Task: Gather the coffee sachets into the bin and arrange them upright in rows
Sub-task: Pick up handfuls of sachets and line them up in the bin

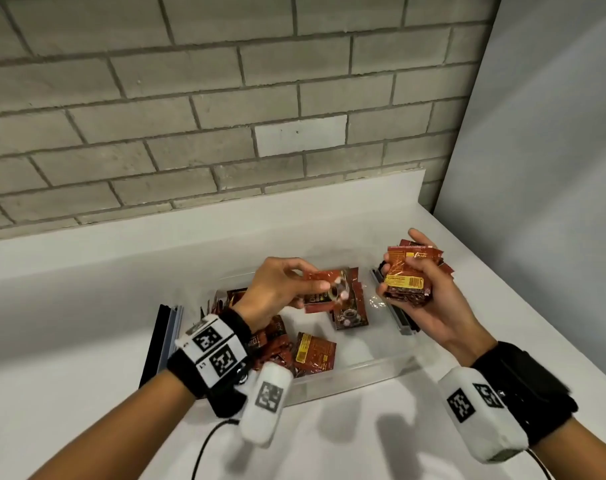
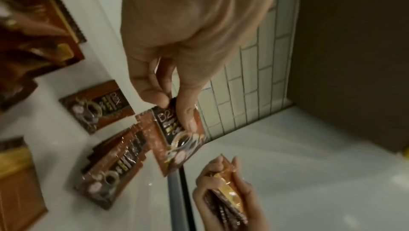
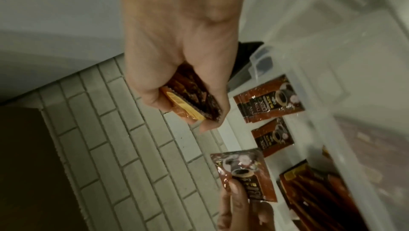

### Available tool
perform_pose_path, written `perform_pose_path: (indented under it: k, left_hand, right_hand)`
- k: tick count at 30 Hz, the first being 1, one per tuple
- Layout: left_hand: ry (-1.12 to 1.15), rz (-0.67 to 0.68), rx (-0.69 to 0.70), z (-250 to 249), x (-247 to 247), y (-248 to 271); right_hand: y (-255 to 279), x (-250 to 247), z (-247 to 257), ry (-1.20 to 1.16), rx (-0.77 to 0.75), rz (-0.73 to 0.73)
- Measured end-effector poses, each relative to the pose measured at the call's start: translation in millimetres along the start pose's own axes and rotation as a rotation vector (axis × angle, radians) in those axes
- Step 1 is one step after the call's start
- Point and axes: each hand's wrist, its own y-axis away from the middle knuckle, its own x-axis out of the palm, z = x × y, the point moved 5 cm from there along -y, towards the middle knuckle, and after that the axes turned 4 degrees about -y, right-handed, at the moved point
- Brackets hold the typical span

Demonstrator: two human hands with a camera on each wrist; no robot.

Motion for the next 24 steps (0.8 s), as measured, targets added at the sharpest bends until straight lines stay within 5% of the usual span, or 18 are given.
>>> perform_pose_path:
  k: [4, 9, 18, 24]
  left_hand:
    - [-0.428, 0.218, 0.098, -6, 17, -18]
    - [-0.681, 0.43, -0.045, 7, 40, -40]
    - [-0.698, 0.264, 0.05, 9, 62, -70]
    - [-0.757, 0.35, 0.118, 13, 75, -76]
  right_hand:
    - [5, -9, -6, 0.046, 0.006, -0.018]
    - [8, -10, -9, 0.065, -0.007, -0.006]
    - [7, -12, -11, 0.035, -0.011, -0.012]
    - [7, -12, -12, 0.012, -0.011, -0.001]
